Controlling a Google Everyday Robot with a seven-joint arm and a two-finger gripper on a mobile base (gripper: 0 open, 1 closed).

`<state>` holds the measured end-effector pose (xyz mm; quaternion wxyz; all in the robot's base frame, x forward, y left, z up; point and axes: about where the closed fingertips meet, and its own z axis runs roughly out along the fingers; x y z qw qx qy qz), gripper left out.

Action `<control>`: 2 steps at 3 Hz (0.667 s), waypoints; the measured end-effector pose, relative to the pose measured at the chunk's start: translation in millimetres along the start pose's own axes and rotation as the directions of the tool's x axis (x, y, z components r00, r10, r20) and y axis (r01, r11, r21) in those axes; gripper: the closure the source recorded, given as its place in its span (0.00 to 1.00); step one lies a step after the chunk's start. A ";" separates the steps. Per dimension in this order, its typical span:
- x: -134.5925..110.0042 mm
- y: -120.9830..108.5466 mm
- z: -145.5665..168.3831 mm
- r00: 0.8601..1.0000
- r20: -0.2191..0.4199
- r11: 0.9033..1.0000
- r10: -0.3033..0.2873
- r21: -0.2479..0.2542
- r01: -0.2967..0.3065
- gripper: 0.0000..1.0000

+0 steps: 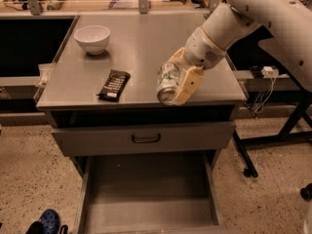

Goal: Place 7up can into middle drawer

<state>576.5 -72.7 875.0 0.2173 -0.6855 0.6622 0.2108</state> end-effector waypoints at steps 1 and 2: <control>-0.1 -2.7 0.6 1.000 0.000 1.000 0.004 0.003 -0.004 1.00; -6.0 11.3 15.2 0.986 -0.090 0.990 -0.142 -0.025 0.140 1.00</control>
Offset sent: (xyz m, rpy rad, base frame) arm -0.0603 0.0961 -0.0306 -0.7217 -0.5399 1.0087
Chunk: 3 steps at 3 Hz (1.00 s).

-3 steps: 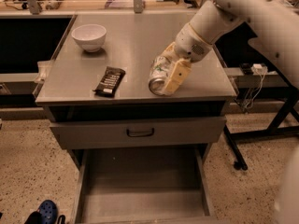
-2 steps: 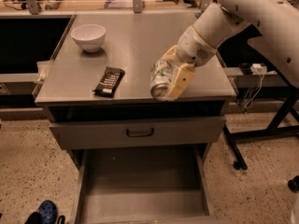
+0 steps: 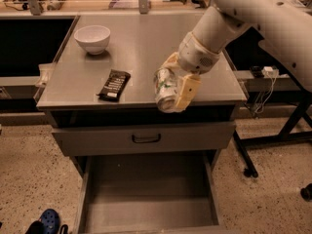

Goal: Place 7up can into middle drawer

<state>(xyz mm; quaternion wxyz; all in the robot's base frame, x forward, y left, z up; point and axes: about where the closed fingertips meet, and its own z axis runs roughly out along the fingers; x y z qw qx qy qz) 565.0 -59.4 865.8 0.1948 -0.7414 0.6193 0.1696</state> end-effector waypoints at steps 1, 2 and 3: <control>-47.0 33.8 15.7 0.917 -0.184 0.935 -0.354 -0.046 0.352 1.00; -63.9 61.3 29.7 0.738 -0.277 0.787 -0.616 -0.189 0.587 1.00; -64.6 62.5 34.1 0.649 -0.278 0.705 -0.708 -0.249 0.664 1.00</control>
Offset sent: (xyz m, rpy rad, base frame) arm -0.0919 0.0714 -0.0167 -0.5283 -0.4706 1.2028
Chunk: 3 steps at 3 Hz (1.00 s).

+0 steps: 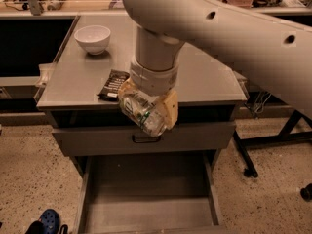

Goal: Place 7up can into middle drawer

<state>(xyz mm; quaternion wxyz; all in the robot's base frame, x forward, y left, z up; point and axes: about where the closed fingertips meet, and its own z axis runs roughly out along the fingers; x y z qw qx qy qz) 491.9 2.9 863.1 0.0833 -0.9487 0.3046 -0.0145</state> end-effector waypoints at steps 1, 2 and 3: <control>-35.4 -8.5 -1.2 0.957 -0.117 0.963 -0.264 -0.087 0.255 1.00; -23.1 25.0 16.5 0.845 -0.253 0.870 -0.472 -0.287 0.400 1.00; -5.0 47.1 31.3 0.810 -0.284 0.835 -0.513 -0.382 0.395 1.00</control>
Offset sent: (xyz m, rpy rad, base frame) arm -0.0358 -0.0713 -0.0641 -0.8390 -0.2721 0.5915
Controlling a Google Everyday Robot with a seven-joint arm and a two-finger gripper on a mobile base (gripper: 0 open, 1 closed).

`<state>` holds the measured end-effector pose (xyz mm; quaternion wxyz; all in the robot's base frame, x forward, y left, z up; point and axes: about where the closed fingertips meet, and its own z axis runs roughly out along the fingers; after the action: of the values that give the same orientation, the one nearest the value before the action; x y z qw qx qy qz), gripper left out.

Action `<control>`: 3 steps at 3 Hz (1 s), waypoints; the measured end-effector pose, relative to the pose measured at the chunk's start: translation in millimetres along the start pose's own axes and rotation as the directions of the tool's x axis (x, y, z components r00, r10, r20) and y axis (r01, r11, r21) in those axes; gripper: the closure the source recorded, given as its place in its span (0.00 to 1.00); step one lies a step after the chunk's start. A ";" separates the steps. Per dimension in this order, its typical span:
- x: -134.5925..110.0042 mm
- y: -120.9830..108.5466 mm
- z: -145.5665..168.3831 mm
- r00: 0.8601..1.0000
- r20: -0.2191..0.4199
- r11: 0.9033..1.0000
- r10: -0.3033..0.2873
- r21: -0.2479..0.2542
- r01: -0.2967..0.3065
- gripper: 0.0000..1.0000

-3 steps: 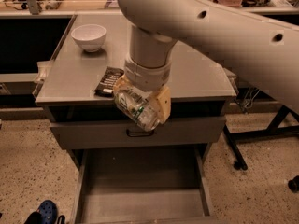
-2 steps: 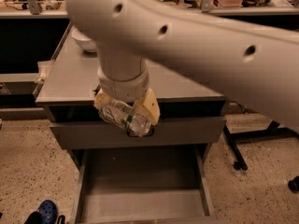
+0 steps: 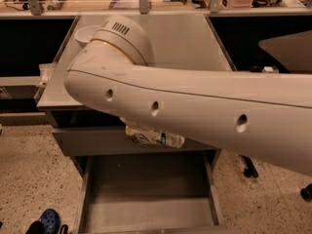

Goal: Place 7up can into middle drawer

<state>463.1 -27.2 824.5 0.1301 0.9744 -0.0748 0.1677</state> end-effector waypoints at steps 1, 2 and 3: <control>-0.5 -3.2 -5.3 1.000 -0.029 0.998 -0.006 0.068 0.008 1.00; -41.1 89.5 34.2 0.999 -0.002 0.994 0.032 0.106 -0.032 1.00; -76.5 150.6 104.3 0.998 0.054 0.992 0.025 0.124 -0.032 1.00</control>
Offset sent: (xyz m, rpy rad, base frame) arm -0.0047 -0.1531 -0.0851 0.5890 -0.3975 0.2141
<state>395.3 -192.2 737.4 0.0646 0.9835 -0.0816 0.1481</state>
